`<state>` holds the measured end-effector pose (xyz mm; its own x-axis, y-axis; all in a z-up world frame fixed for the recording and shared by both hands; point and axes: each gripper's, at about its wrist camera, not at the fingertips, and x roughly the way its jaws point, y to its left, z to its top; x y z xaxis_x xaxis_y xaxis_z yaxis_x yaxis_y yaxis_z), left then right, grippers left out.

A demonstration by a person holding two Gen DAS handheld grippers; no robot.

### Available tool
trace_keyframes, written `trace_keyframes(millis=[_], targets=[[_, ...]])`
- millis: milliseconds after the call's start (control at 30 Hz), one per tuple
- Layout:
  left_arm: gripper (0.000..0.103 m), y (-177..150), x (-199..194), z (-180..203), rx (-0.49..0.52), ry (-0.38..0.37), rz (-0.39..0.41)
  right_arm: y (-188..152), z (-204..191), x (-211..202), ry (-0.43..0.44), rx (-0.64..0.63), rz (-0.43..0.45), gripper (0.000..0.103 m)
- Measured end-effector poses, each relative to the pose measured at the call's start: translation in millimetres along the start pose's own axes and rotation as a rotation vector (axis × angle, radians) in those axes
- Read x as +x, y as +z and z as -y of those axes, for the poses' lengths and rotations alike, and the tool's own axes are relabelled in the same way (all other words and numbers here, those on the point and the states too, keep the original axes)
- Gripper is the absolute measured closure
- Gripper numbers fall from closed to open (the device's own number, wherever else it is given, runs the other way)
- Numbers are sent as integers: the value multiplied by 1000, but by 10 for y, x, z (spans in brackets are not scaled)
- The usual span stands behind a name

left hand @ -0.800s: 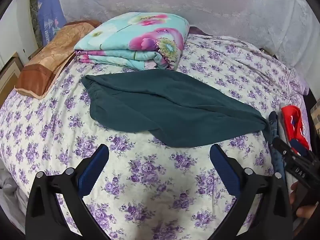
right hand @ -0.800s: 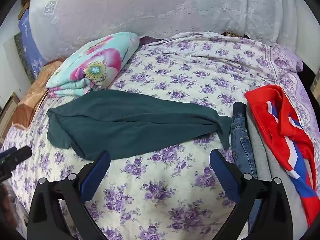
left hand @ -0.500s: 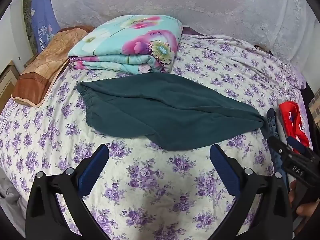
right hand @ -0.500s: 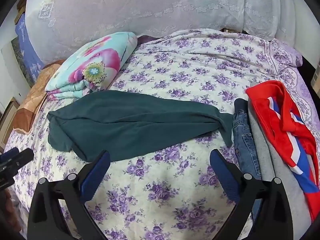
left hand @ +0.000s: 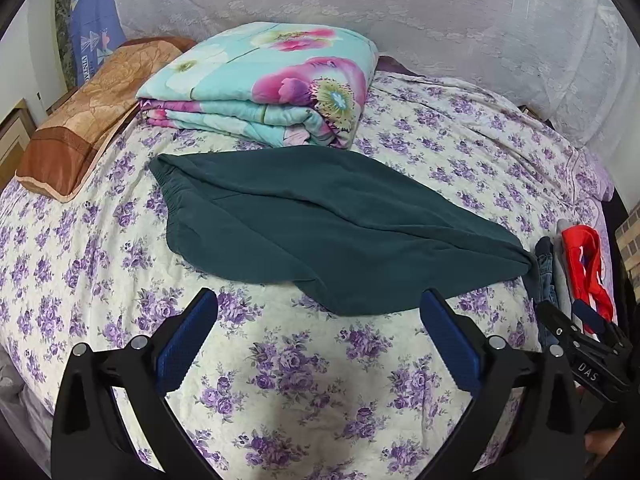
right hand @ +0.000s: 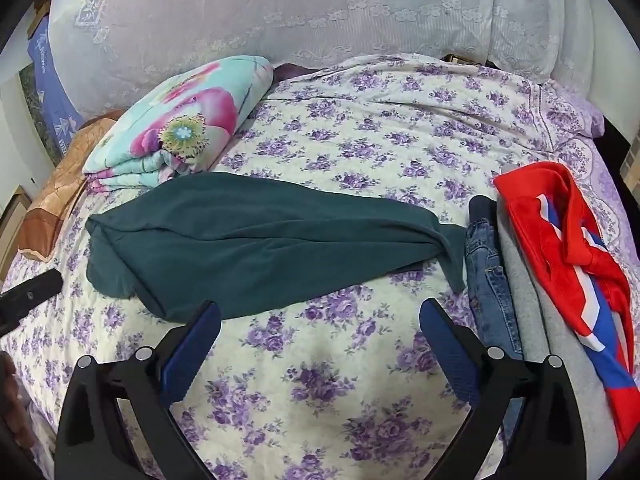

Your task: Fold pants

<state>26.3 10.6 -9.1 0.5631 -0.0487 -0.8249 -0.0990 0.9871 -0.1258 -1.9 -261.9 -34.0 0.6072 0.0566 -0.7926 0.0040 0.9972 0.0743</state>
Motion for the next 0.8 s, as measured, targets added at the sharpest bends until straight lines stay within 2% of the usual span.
trace_keyframes(millis=[133, 800], targets=[[5, 2, 30, -25, 0, 13, -10, -3, 31, 71, 19, 43, -30, 3], [5, 63, -9, -54, 9, 22, -5, 43, -63, 151, 37, 12, -43, 3]])
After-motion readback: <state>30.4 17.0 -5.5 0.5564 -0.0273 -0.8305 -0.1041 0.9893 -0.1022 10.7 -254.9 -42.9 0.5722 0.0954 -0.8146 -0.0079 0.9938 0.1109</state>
